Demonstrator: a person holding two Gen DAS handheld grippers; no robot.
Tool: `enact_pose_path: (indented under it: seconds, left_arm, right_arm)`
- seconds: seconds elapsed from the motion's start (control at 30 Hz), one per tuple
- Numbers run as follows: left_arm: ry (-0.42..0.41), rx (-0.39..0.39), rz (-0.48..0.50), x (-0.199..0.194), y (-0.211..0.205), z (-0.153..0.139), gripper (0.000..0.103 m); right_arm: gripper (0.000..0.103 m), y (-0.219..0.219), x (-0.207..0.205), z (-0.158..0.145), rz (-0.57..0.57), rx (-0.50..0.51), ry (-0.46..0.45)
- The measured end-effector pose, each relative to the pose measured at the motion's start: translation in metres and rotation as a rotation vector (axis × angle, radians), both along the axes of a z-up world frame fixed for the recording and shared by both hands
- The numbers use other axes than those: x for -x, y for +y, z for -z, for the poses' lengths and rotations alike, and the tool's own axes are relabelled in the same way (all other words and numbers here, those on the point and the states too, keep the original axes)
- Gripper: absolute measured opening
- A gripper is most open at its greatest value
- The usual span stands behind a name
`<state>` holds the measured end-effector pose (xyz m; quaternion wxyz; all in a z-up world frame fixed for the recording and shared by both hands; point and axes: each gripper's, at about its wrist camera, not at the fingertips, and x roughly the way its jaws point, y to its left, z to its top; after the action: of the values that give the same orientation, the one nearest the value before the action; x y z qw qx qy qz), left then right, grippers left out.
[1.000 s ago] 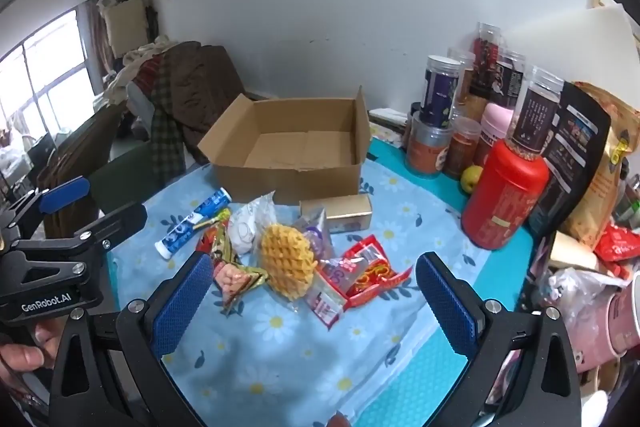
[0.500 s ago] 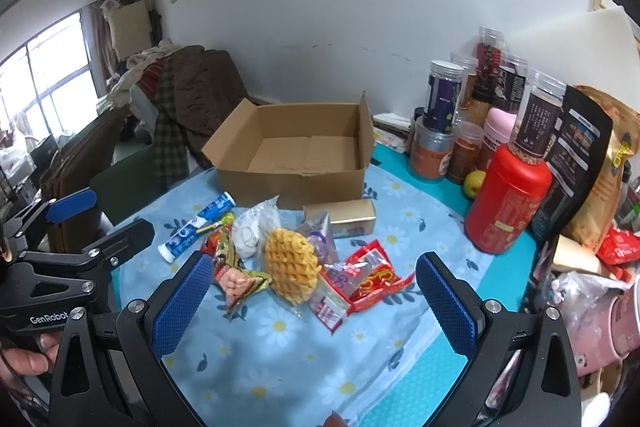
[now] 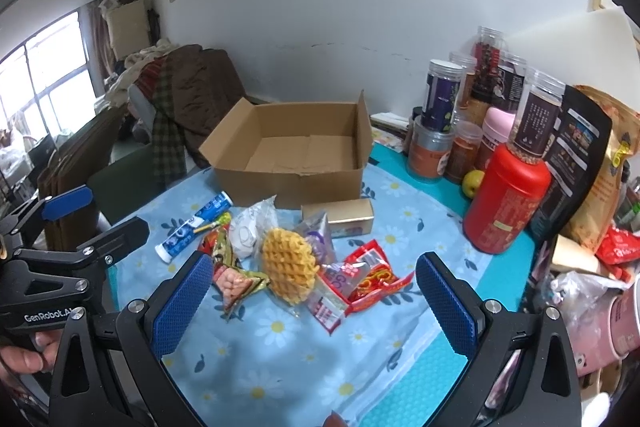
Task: Organize snacks
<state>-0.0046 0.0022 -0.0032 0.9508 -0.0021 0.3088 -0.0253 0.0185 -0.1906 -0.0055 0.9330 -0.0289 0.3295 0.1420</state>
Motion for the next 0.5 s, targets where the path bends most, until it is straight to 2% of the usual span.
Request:
enact_pose_path:
  seconds: [0.5]
  left_arm:
    - [0.003, -0.002, 0.011, -0.0002, -0.0028, -0.0016, 0.103]
  right_arm:
    - [0.103, -0.0004, -0.0002, 0.0001, 0.0, -0.001, 0.0]
